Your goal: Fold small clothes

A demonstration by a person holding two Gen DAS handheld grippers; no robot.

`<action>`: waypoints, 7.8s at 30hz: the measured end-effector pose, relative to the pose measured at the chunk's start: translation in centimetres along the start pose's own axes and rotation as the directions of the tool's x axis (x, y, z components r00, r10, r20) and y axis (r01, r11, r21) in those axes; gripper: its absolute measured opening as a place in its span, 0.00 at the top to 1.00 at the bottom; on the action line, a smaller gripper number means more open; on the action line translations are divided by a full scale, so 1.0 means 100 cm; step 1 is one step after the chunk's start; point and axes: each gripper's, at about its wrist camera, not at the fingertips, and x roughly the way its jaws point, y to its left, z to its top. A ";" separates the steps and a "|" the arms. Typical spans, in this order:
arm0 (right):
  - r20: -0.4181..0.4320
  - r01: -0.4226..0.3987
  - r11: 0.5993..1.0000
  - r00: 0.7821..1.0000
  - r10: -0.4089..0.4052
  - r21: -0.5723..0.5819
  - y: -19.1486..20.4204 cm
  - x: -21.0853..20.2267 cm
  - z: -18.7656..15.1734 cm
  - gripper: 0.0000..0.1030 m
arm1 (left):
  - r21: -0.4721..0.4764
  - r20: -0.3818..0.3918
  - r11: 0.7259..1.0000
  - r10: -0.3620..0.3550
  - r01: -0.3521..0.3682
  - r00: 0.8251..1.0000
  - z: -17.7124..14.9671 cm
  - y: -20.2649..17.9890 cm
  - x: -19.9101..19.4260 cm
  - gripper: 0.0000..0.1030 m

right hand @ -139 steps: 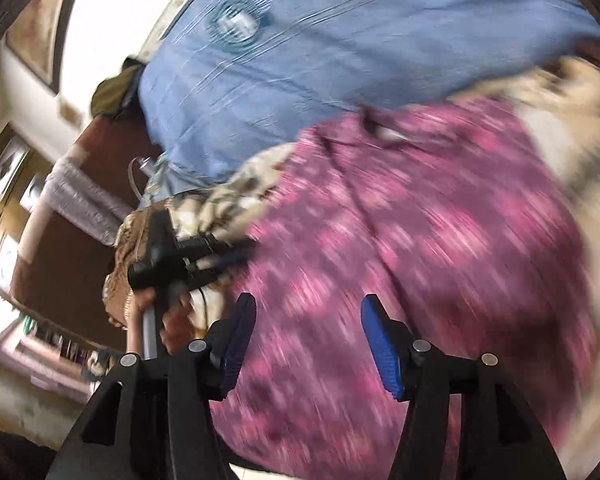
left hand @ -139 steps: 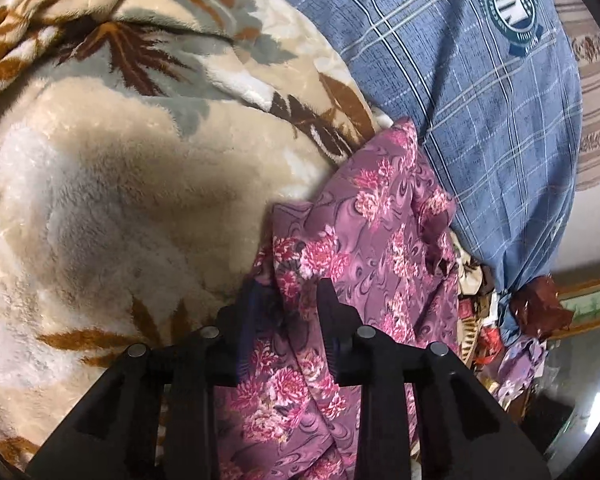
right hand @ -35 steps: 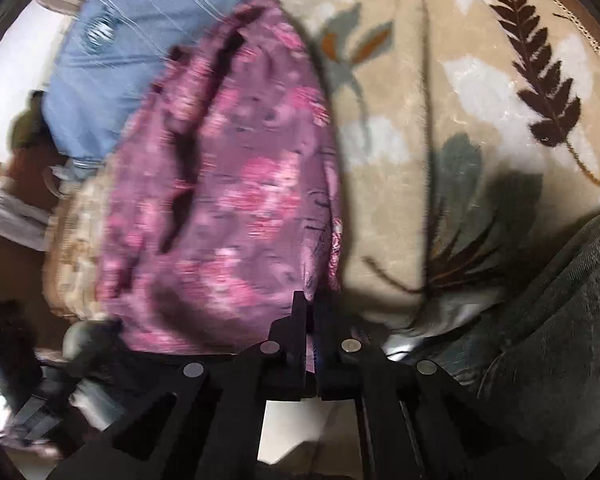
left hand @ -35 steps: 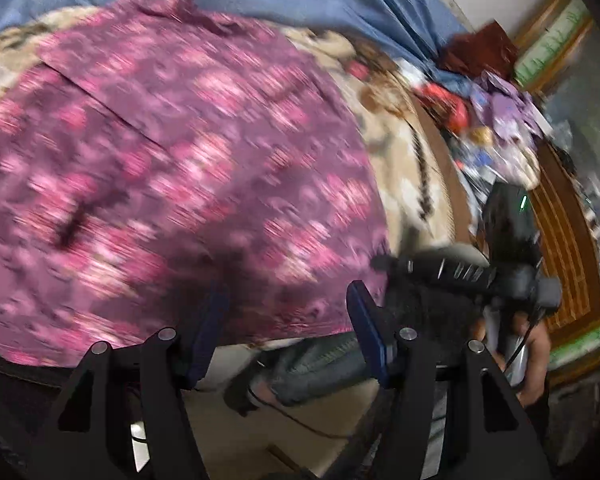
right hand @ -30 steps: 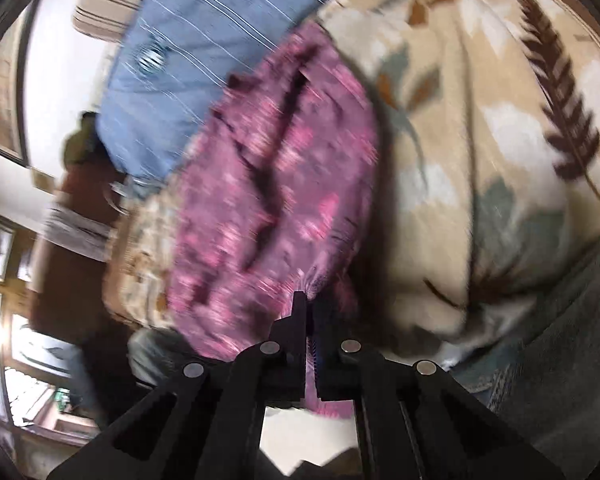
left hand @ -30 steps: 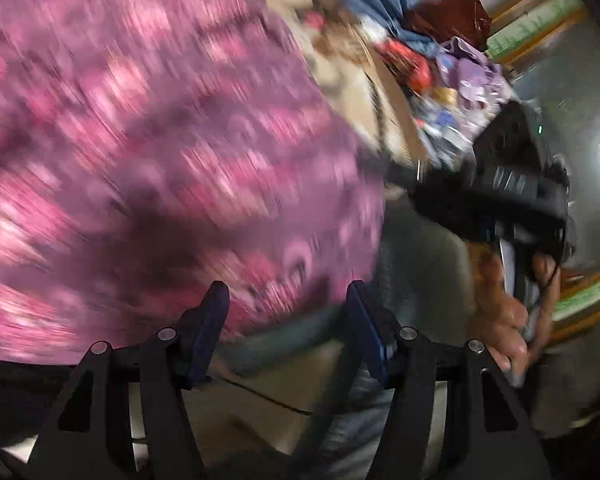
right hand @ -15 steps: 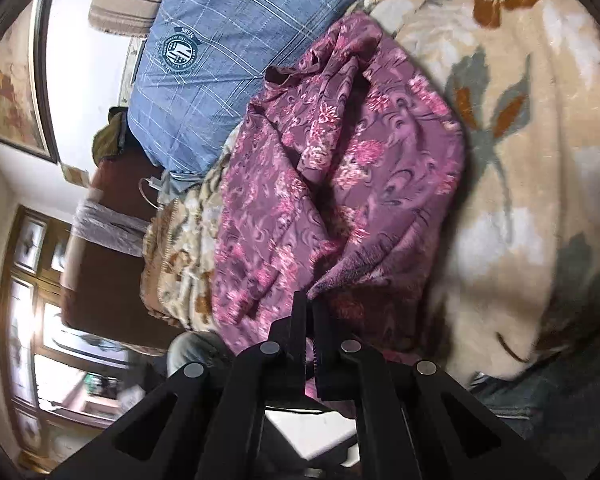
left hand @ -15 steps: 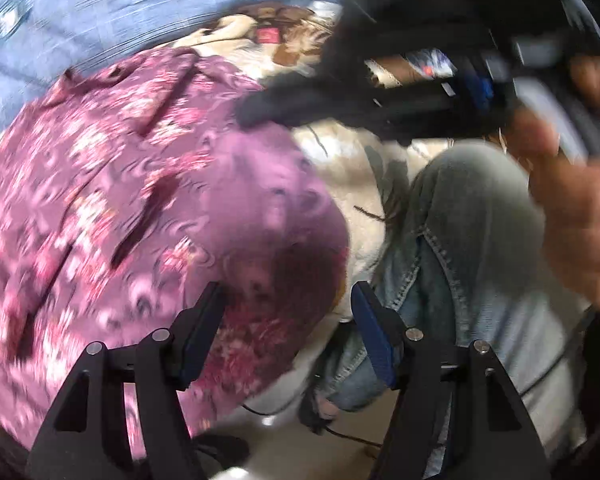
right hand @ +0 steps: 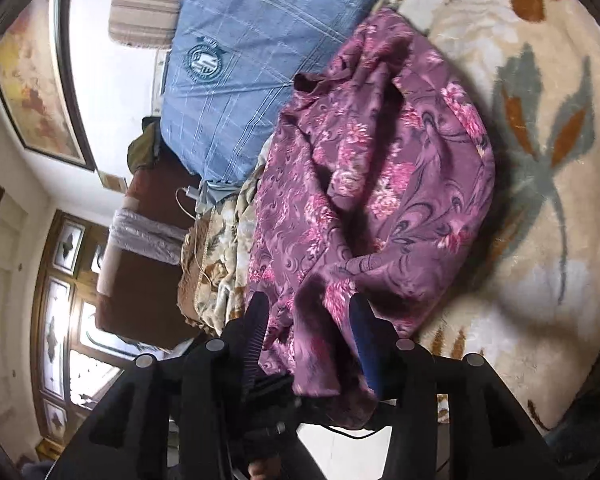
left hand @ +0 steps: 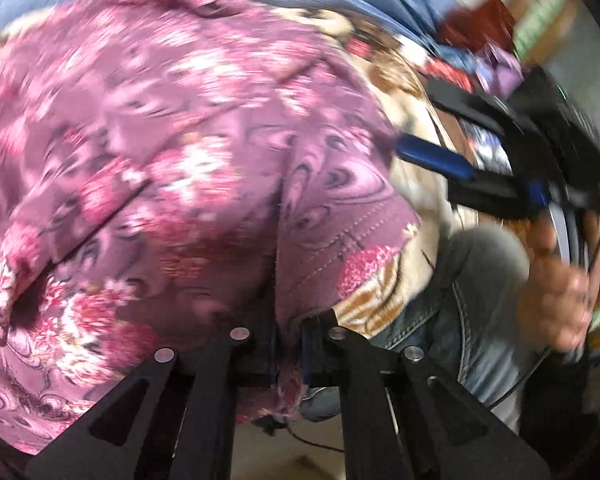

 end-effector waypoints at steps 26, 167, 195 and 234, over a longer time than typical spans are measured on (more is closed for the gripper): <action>-0.241 0.197 0.864 0.910 -0.337 -0.464 0.094 0.109 0.039 0.53 | -0.251 0.087 0.961 -0.093 0.112 0.992 -0.001 0.060 -0.017 0.98; 0.195 0.466 0.883 0.873 -0.448 -0.056 -0.029 0.051 0.288 0.97 | 0.048 0.220 0.899 0.416 -0.436 0.882 0.271 0.199 -0.058 0.98; 0.288 0.397 0.917 0.882 -0.372 -0.031 0.027 -0.003 0.197 0.34 | -0.467 0.170 0.873 0.247 -0.142 0.954 0.209 0.303 -0.102 0.24; 0.201 0.360 0.932 0.911 -0.361 0.043 0.040 -0.019 0.071 0.93 | -0.534 0.329 0.843 0.133 0.068 0.935 0.113 0.212 -0.156 0.95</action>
